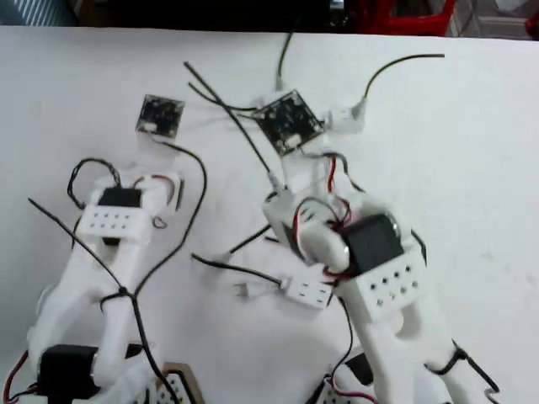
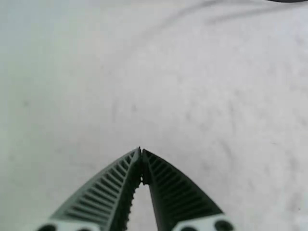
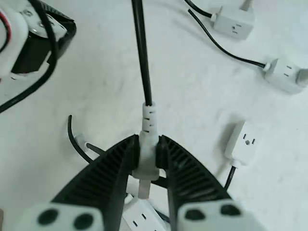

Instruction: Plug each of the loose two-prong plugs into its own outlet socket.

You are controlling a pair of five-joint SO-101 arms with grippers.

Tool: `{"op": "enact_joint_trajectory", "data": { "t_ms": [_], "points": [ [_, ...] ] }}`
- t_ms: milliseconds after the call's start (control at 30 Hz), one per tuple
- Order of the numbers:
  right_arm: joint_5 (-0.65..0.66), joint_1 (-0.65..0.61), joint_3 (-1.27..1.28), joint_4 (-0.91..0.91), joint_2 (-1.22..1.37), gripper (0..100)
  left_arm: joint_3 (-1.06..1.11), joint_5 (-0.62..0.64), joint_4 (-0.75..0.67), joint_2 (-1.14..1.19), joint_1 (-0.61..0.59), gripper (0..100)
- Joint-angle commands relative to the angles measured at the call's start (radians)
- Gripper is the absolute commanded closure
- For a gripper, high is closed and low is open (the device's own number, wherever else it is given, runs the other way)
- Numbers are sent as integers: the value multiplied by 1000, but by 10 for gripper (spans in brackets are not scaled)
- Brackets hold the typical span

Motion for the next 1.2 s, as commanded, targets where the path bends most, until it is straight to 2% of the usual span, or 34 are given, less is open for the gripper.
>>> {"op": "enact_joint_trajectory", "data": {
  "t_ms": [0, 167, 367, 600, 800, 1000, 1167],
  "points": [
    [-34, -36, 146, -173, -96, 981, -123, 12, 71, -59, 59, 973],
    [-44, -71, 362, -400, -200, 981, -157, 12, 97, -61, 134, 974],
    [-38, -87, 480, -513, -226, 981, -157, 12, 95, -61, 236, 975],
    [-37, -85, 502, -527, -219, 981, -104, 12, 117, -193, 340, 974],
    [-35, -84, 497, -527, -151, 981, -28, 11, 107, -311, 354, 973],
    [-37, -85, 496, -542, -136, 981, -21, 3, 109, -314, 390, 973],
    [-38, -85, 500, -542, -136, 981, 2, -64, 87, -314, 435, 973]
  ]
}}
